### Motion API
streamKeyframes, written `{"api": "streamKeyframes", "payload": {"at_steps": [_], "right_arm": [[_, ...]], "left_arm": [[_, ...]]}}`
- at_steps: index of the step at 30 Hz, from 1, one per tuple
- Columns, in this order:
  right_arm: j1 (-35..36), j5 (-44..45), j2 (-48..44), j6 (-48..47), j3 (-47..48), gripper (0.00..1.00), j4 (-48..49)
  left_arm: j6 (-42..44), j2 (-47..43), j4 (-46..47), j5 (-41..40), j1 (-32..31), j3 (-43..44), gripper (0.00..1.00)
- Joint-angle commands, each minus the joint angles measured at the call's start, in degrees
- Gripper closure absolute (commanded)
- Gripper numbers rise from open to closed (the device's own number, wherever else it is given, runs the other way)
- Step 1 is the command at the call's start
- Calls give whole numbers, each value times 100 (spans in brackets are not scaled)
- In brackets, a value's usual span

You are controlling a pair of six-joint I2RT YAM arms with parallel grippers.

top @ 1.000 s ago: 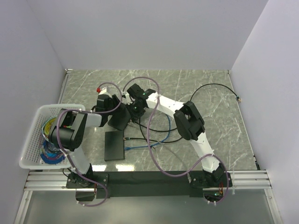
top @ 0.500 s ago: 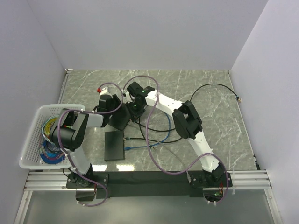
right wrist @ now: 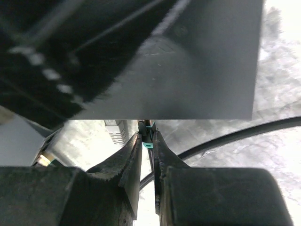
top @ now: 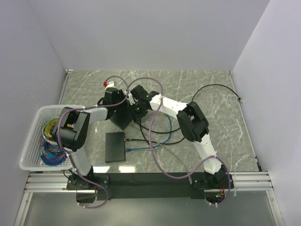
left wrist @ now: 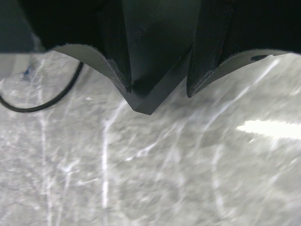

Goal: Insert the plug into the switch port

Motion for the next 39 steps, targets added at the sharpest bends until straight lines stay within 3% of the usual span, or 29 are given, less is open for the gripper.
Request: {"api": "streamKeyframes", "payload": {"at_steps": [1, 11, 12, 20, 27, 34, 39], "right_arm": [[20, 366, -628, -58, -114, 99, 2549], [-24, 814, -848, -67, -536, 78, 2567], [-50, 841, -857, -67, -545, 73, 2576], [-165, 946, -1059, -137, -624, 57, 2470], [-165, 1052, -1726, -190, -1028, 54, 2497], [-147, 1008, -3026, 21, -2117, 53, 2795], [-34, 771, -4371, 320, -3364, 52, 3155]], "left_arm": [[-196, 224, -900, 1083, -442, 314, 45], [-240, 725, -1190, 1214, 147, 859, 43], [-231, 778, -1173, 1249, 183, 877, 42], [-170, 937, -1384, 1285, 578, 1395, 34], [-64, 559, -1524, 741, 798, 1773, 15], [85, -196, -2016, 327, 868, 2003, 12], [278, -1590, -2096, -85, 816, 1283, 13]]}}
